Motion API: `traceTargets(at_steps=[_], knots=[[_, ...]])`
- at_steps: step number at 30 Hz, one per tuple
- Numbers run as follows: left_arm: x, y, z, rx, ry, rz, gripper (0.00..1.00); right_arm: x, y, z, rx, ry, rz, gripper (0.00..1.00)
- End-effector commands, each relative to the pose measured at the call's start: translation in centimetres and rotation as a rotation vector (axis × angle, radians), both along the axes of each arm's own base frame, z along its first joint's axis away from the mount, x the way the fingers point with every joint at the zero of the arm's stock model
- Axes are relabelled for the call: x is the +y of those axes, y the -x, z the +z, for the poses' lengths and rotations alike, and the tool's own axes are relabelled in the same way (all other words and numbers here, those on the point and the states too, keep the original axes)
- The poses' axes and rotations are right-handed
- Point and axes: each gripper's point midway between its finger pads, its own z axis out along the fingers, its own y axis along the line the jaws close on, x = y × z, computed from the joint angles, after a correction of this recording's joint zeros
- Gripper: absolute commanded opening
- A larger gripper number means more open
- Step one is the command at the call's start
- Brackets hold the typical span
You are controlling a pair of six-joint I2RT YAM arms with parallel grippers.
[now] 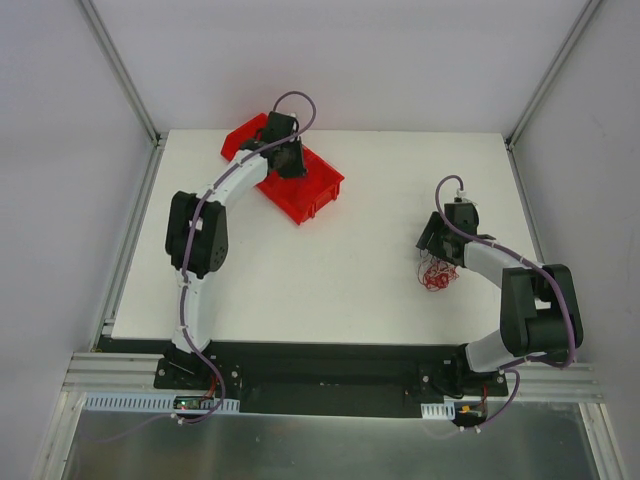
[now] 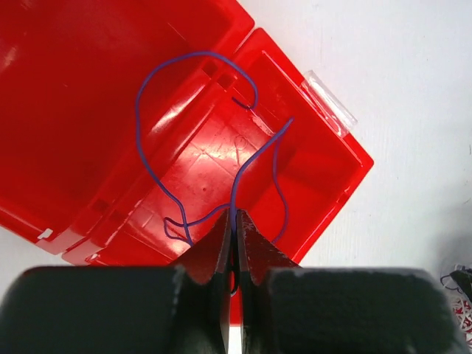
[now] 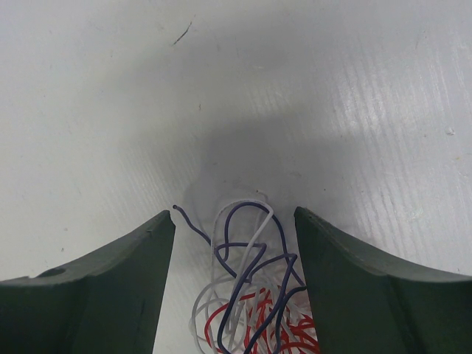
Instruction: Untangle the cables
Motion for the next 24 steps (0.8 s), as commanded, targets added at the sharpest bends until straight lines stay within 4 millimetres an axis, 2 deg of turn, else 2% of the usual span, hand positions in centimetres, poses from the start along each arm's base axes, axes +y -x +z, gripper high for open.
traceTargets(at_steps=[1, 8, 16, 24], knots=[[-2.1, 0.2, 0.7, -0.02, 0.025, -0.032, 0.0, 0.4, 0.5, -0.4, 0.041, -0.005, 0.017, 0.69], [-3.2, 0.7, -0.9, 0.025, 0.042, -0.053, 0.0, 0.4, 0.5, -0.5, 0.044, -0.007, 0.018, 0.69], [-3.0, 2.1, -2.3, 0.067, 0.031, -0.049, 0.0, 0.4, 0.5, -0.5, 0.049, -0.006, 0.02, 0.69], [-1.9, 2.3, -3.4, 0.093, 0.003, -0.055, 0.0, 0.5, 0.5, -0.5, 0.048, -0.009, 0.025, 0.69]])
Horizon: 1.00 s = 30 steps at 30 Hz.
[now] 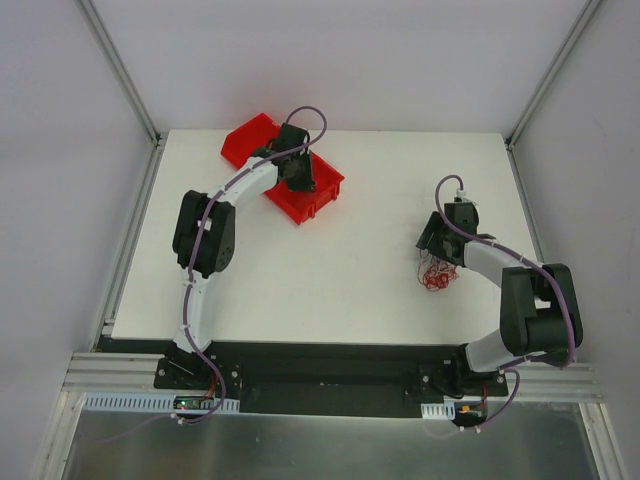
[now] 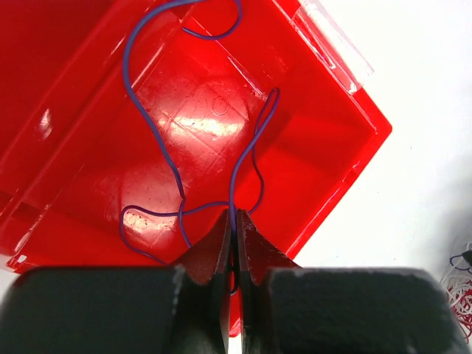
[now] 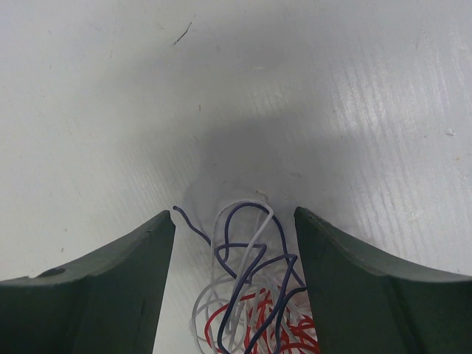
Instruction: Untangle the cables
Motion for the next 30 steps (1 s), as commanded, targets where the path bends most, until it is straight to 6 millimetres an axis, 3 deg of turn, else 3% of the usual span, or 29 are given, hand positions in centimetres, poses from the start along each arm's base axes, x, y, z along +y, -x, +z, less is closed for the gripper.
traceTargets(at_steps=[1, 4, 6, 11, 21, 26, 30], knots=[[0.8, 0.0, 0.3, -0.002, -0.002, -0.005, 0.0, 0.6, 0.5, -0.5, 0.046, -0.01, 0.026, 0.69], [1.1, 0.3, 0.4, -0.003, -0.018, -0.025, 0.01, 0.5, 0.5, -0.5, 0.046, -0.01, 0.023, 0.69], [1.2, 0.4, 0.7, -0.009, -0.027, -0.035, 0.07, 0.5, 0.5, -0.5, 0.046, -0.009, 0.024, 0.69], [1.5, 0.4, 2.0, -0.035, -0.037, -0.045, 0.29, 0.6, 0.5, -0.5, 0.046, -0.01, 0.026, 0.69], [2.7, 0.1, 6.9, -0.162, -0.083, -0.055, 0.64, 0.6, 0.5, -0.5, 0.046, -0.009, 0.027, 0.69], [3.6, 0.3, 8.5, -0.195, -0.099, -0.052, 0.72, 0.6, 0.5, -0.5, 0.046, -0.01, 0.026, 0.69], [1.9, 2.5, 10.5, -0.191, 0.002, -0.109, 0.78, 0.6, 0.5, -0.5, 0.046, -0.011, 0.03, 0.69]])
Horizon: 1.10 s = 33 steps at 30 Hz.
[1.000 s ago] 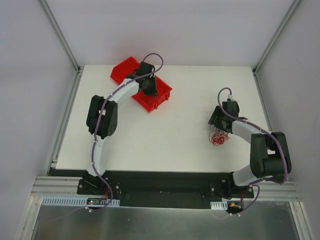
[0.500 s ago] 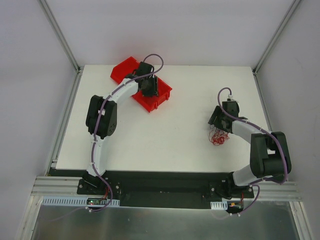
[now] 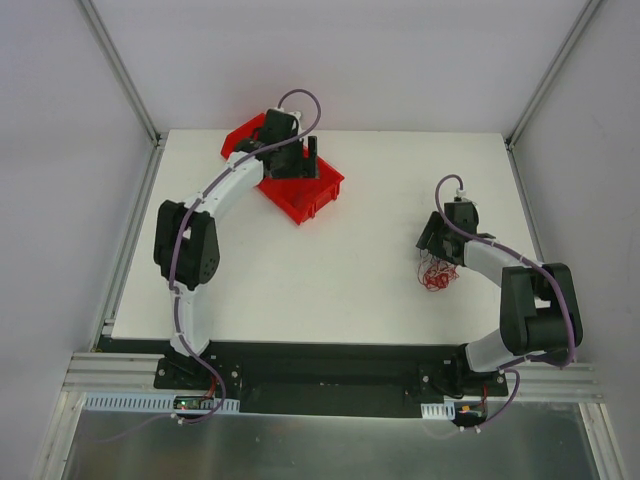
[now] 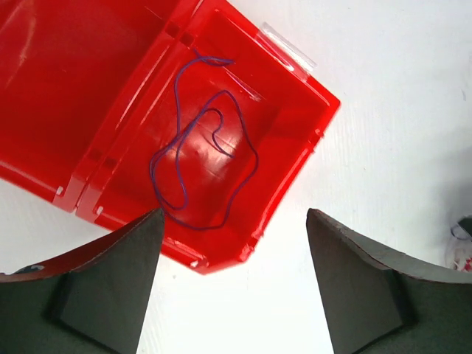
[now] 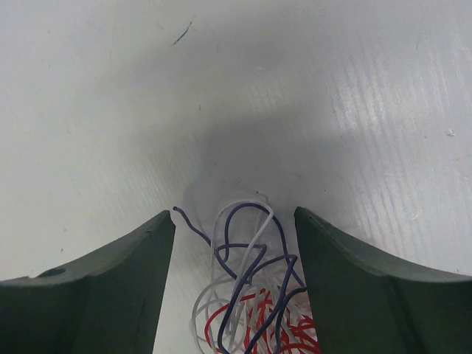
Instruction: Untangle the cables
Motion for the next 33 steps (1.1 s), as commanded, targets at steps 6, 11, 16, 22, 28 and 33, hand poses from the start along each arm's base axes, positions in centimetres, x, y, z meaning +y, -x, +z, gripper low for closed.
traceTargets(at_steps=[6, 11, 16, 22, 28, 33], knots=[[-4.0, 9.1, 5.6, -0.062, 0.134, -0.196, 0.8, 4.1, 0.8, 0.0, 0.02, -0.055, 0.196, 0.63], [-4.7, 16.4, 2.1, -0.008, 0.16, -0.274, 0.79, 13.4, 2.2, 1.8, -0.046, -0.151, 0.518, 0.61], [-1.3, 20.8, -0.2, -0.003, 0.169, -0.209, 0.79, 19.8, 5.4, 5.8, -0.111, -0.363, 0.703, 0.62], [-2.6, 24.3, -1.1, 0.056, 0.323, -0.253, 0.74, 15.6, 7.0, 7.7, -0.125, -0.271, 0.58, 0.68], [-9.7, 26.5, -1.7, 0.111, 0.346, -0.425, 0.72, 8.4, 8.4, 6.8, -0.105, -0.17, 0.321, 0.68], [-14.9, 27.6, -3.8, 0.184, 0.324, -0.517, 0.58, 6.2, 10.1, 5.0, -0.115, -0.232, 0.268, 0.64]])
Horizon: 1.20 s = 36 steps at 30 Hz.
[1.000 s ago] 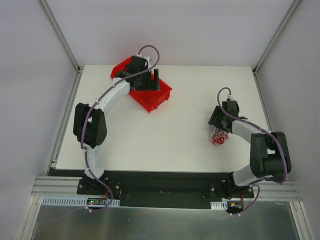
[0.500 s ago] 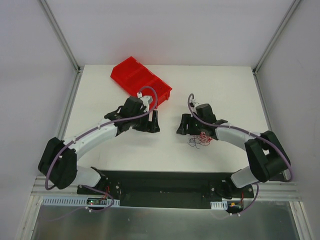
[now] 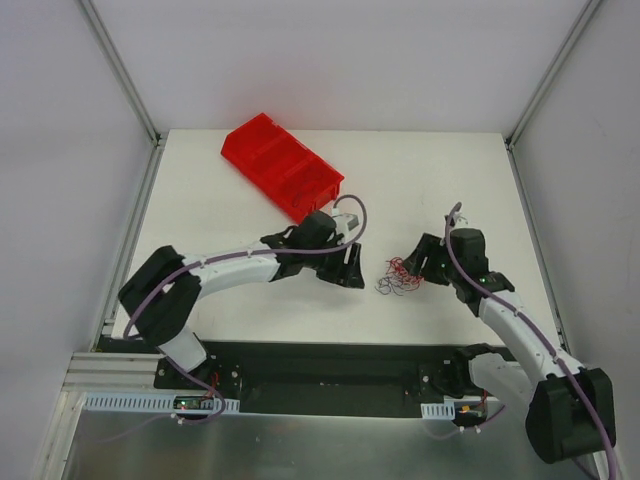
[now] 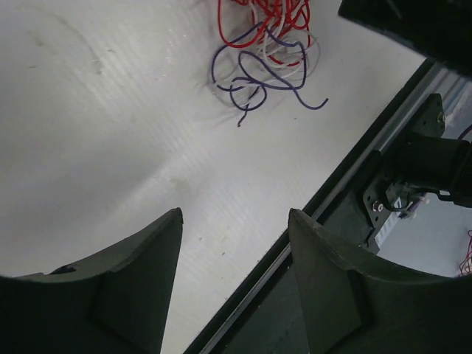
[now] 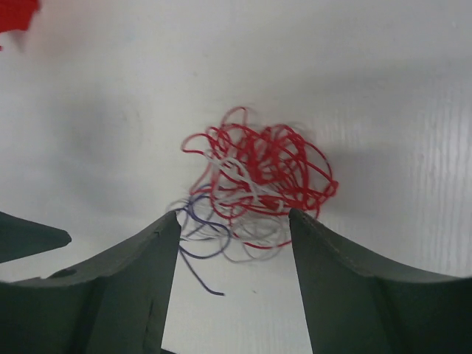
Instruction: Untangle the cables
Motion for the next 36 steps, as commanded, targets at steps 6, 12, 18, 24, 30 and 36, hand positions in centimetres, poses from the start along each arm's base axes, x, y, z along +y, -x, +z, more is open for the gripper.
traceTargets(at_steps=[6, 12, 18, 24, 30, 36], knots=[[-7.3, -0.5, -1.9, 0.06, 0.032, -0.098, 0.54, -0.9, 1.9, -3.1, 0.012, -0.029, 0.005, 0.62], [-8.7, -0.2, -4.2, 0.124, 0.009, -0.102, 0.47, -0.8, 1.2, -3.5, 0.006, -0.016, 0.027, 0.62], [-9.2, -0.8, -5.4, 0.132, -0.01, -0.087, 0.38, -0.6, 1.1, -3.8, 0.004, -0.018, 0.041, 0.62], [-9.2, -0.5, -5.3, 0.142, -0.014, -0.083, 0.12, -0.8, 1.2, -4.2, 0.019, -0.016, 0.038, 0.62], [-8.6, -1.0, -4.2, 0.063, -0.025, -0.084, 0.0, 0.2, 0.7, -4.2, 0.039, -0.039, 0.08, 0.66], [-6.6, -0.9, 0.0, -0.077, -0.025, -0.095, 0.0, 0.9, 0.1, -4.5, 0.076, -0.041, 0.03, 0.61]])
